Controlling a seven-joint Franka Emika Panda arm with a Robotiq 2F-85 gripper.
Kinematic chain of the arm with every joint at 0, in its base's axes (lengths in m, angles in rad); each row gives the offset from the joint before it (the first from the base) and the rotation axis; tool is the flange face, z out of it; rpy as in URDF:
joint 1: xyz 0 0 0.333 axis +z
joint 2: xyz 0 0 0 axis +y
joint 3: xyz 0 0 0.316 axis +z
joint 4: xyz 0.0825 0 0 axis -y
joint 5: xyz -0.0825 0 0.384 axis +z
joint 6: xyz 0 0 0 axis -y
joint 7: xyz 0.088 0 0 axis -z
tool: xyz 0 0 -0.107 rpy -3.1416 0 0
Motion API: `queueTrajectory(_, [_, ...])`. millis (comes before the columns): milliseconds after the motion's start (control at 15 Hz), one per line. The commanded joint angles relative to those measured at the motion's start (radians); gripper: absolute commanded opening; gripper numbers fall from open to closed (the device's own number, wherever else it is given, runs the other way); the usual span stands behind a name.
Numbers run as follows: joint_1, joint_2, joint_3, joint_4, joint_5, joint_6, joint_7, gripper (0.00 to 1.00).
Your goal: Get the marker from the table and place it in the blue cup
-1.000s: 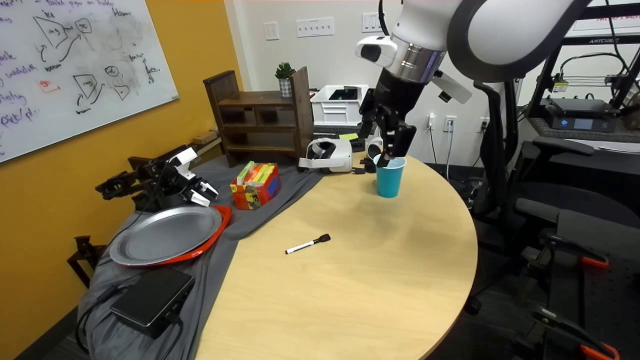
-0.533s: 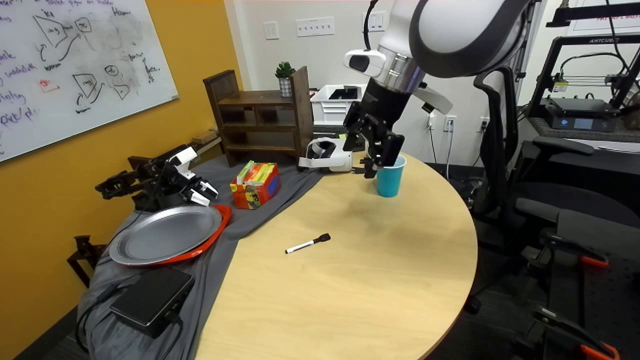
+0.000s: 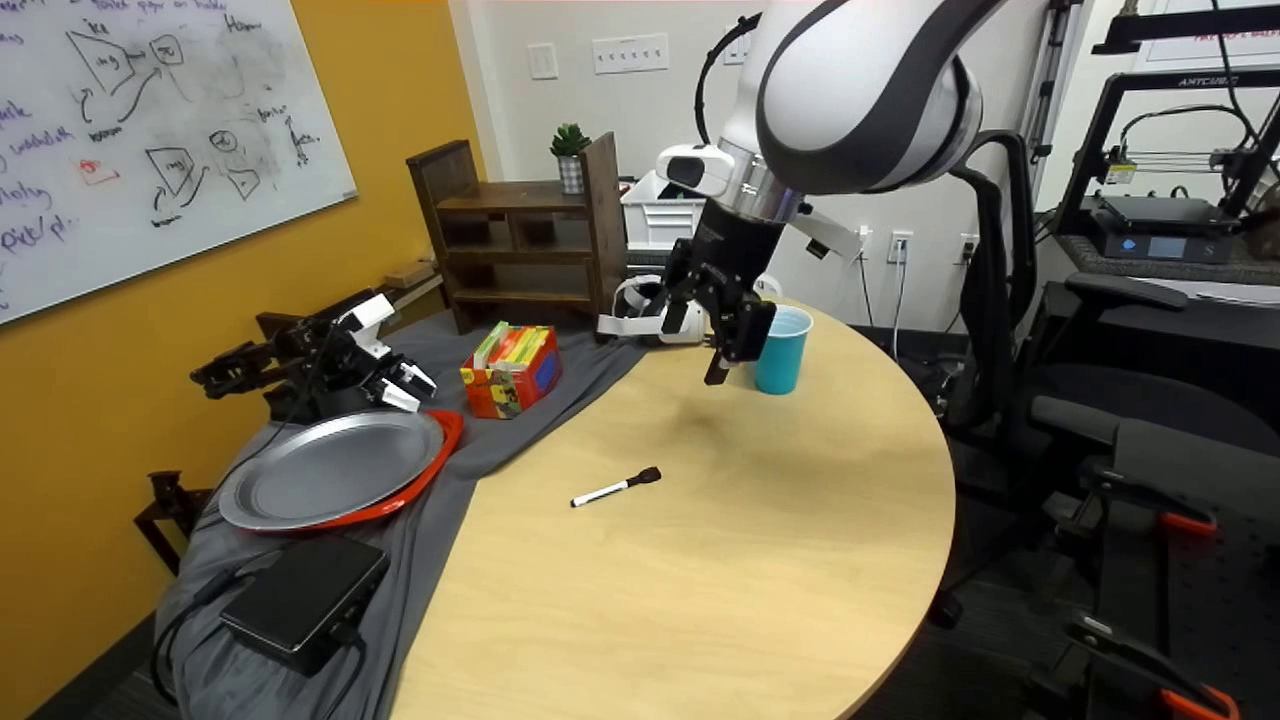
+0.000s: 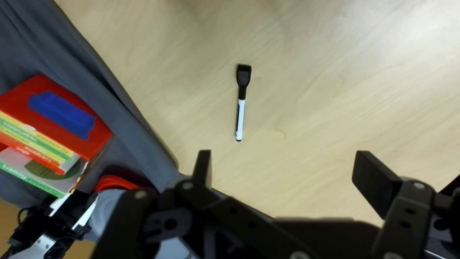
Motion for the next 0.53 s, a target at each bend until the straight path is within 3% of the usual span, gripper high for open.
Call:
queueTrajectory(0, [-0.055, 0.081, 0.058, 0.070, 0.005, 0.004, -0.031, 1.00])
queueTrajectory(467, [-0.095, 0.181, 0.109, 0.145, -0.056, -0.004, 0.002, 1.00])
